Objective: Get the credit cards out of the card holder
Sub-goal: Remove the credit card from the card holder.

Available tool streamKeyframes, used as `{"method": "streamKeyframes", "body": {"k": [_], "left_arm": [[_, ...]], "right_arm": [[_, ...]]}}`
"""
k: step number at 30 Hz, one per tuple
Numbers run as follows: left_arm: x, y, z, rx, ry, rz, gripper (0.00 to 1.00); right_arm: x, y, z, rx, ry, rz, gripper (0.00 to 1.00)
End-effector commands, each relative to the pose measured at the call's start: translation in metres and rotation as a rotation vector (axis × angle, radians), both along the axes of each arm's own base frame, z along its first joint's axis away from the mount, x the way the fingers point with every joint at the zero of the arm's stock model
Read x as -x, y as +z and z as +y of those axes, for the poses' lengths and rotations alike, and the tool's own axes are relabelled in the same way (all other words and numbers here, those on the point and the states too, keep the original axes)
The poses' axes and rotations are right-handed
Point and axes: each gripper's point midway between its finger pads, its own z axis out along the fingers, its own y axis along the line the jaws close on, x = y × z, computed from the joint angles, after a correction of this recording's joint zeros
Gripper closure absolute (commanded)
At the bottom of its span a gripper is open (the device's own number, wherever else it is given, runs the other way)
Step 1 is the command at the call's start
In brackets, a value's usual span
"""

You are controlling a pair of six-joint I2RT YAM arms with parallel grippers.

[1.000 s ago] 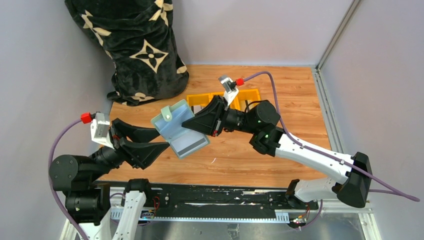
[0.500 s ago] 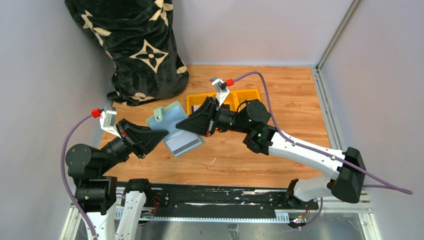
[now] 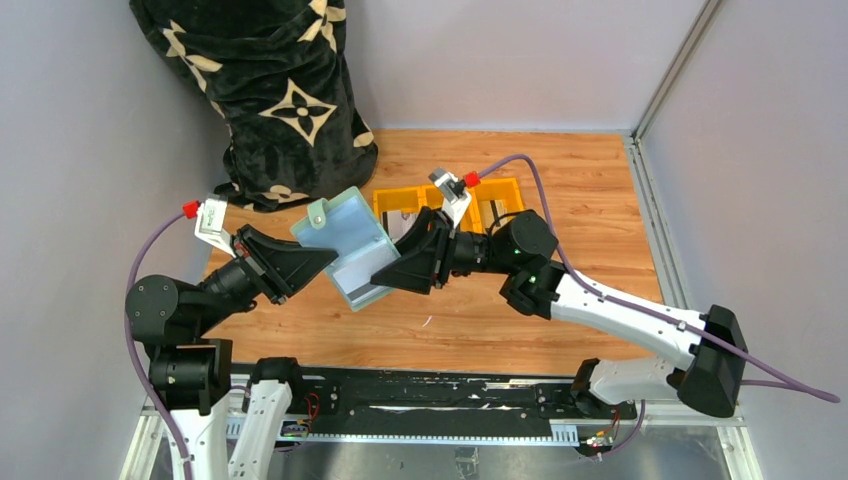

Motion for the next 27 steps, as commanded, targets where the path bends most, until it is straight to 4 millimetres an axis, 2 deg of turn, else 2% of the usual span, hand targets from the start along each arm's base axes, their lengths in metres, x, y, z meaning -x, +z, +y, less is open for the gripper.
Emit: {"method": "streamKeyframes", "body": {"k": [1,7,10,17,27], "left_arm": [[0.01,0.025,-0.003,0.036,-0.025,-0.036,1.0],[0.014,0.03,-0.004,0.056,-0.042,-0.015,1.0],[0.016,0.032,-0.005,0.066,-0.053,-0.006,1.0],[0.02,0.036,-0.007,0.074,-0.08,0.008,1.0],[0.022,0.038,-0.008,0.078,-0.094,0.014,1.0]], "right_arm": [[0.021,-0.006,-0.025,-0.013,0.039,-0.101,0.57],[0.011,-0.016,-0.035,0.011,-0.081,-0.125,0.57],[0.003,-0.017,-0.036,0.011,-0.132,-0.118,0.62],[0.0,-0.014,-0.035,0.003,-0.15,-0.137,0.68],[0.002,-0.021,-0.035,-0.004,-0.141,-0.156,0.68]]}}
